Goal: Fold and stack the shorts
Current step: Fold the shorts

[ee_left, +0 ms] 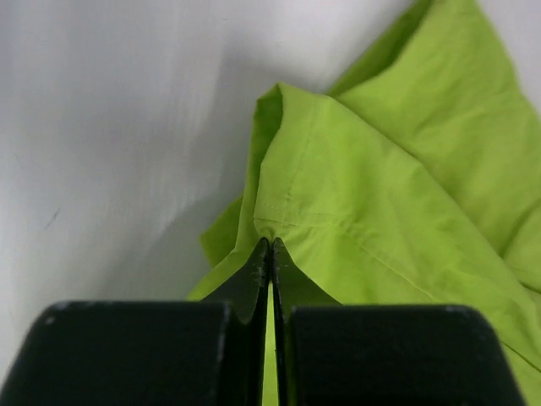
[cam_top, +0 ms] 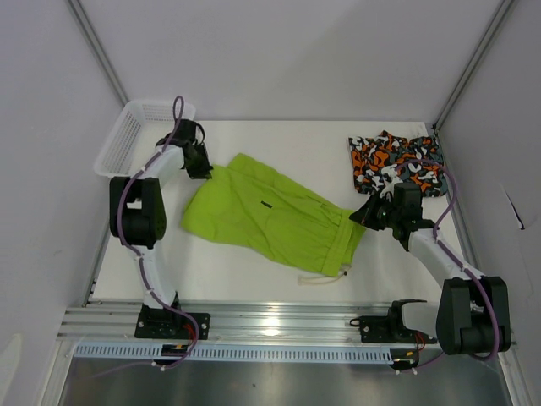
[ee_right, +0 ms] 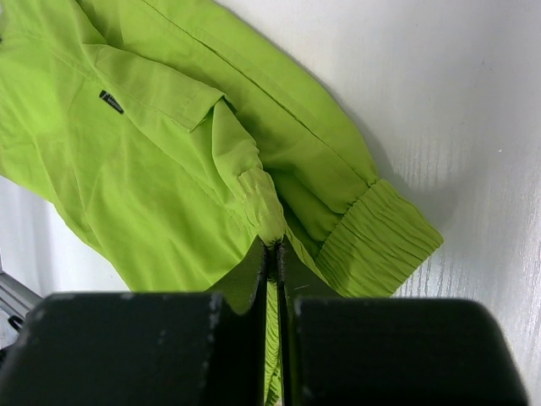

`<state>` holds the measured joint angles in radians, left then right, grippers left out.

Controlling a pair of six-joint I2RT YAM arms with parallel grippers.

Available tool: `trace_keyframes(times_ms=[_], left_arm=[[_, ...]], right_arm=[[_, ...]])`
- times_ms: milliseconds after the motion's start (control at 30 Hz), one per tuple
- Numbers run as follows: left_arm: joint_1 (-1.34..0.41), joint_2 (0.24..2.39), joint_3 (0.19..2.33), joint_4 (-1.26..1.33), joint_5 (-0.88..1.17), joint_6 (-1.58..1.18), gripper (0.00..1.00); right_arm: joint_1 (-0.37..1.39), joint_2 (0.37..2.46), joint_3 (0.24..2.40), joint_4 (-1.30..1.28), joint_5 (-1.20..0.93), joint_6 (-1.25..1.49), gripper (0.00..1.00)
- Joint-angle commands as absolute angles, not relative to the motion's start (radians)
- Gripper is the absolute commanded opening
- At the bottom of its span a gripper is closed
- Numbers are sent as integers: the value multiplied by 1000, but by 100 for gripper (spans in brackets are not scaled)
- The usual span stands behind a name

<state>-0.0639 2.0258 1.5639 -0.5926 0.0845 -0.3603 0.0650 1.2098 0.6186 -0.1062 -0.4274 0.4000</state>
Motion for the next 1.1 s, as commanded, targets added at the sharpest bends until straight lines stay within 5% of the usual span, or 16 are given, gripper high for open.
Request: trace_keyframes(times_ms=[0, 1067], left_arm=[[-71, 1899, 1528, -512, 166, -402, 0], [-3, 1692, 1381, -431, 97, -502, 0]], right_arm=[[58, 1172, 620, -94, -442, 411, 0], [-40, 1075, 451, -34, -377, 595, 0]])
